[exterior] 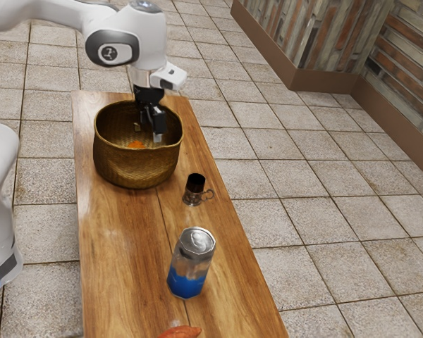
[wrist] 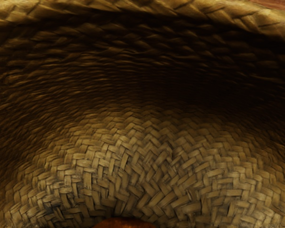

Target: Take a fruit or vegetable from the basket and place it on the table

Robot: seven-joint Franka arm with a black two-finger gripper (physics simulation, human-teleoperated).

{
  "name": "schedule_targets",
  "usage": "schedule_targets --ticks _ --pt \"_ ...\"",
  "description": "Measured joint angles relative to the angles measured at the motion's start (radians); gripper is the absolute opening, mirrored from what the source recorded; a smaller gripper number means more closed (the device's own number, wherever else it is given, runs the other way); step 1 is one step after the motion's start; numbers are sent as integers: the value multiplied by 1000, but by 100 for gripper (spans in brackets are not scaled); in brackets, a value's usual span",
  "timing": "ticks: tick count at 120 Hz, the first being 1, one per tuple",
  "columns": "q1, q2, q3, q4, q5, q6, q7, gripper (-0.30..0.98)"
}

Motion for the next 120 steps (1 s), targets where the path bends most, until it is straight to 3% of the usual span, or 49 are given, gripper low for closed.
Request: schedule_targets --ticks 30,120 --pt "-2 -59 5 -59 28 -29 -23 69" --pt "-29 -22 68 -90 56 -4 -76 69"
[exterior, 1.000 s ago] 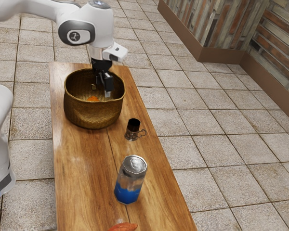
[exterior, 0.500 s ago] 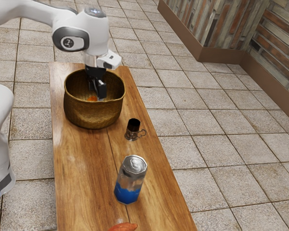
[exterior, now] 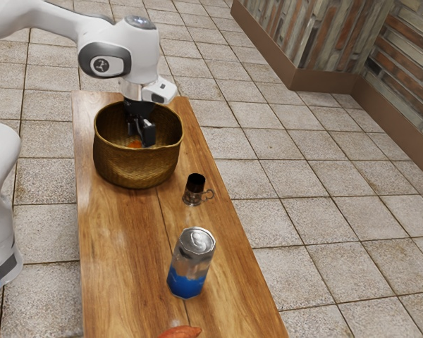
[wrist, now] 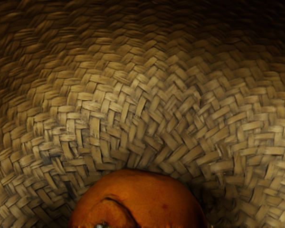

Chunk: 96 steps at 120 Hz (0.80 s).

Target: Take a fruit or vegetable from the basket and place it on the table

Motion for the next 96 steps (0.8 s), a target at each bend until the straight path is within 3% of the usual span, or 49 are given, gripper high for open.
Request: schedule_targets --ticks 42,96 --pt "-15 10 14 0 9 -39 -12 69" --pt "-91 57 77 3 18 27 -28 69"
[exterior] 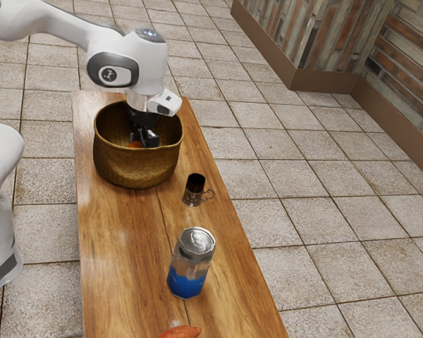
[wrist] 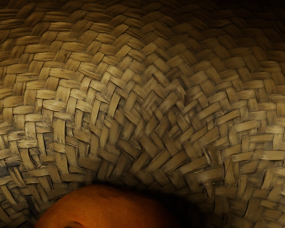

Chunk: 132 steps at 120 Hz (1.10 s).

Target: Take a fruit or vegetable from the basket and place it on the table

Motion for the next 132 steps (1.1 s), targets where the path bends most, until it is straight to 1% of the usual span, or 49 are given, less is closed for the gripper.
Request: schedule_targets --ticks 32,82,100,132 --pt "0 -2 39 2 3 10 -5 69" --pt "0 -1 46 2 18 -16 -9 69" --pt "-28 2 69 2 19 -16 -11 69" --pt "-32 0 97 2 24 -13 -12 69"
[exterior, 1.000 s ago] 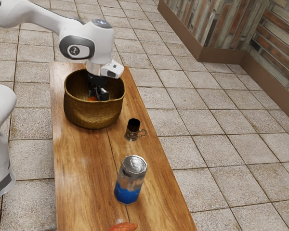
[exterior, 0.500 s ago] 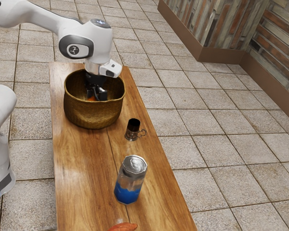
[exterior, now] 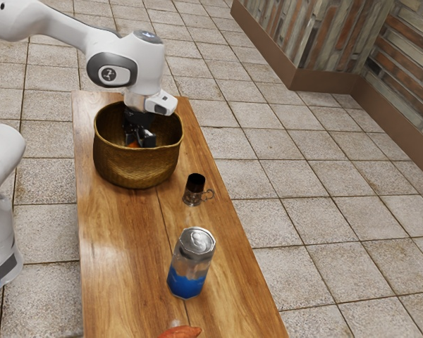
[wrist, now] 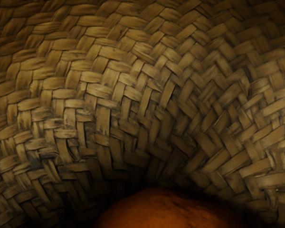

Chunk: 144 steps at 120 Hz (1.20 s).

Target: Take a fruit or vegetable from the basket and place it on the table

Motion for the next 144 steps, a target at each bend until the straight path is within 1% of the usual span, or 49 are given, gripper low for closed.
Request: schedule_targets --ticks 22,37,63,109,124,144 --pt "-18 2 10 0 2 12 -1 68" --pt "-19 1 12 -1 4 16 -5 58" --pt "-20 1 12 0 8 19 -11 44" --pt "-19 -3 12 2 29 18 -21 38" --pt "-19 -5 6 13 32 12 -23 39" --pt "-19 -8 -22 66 33 -21 -22 38"
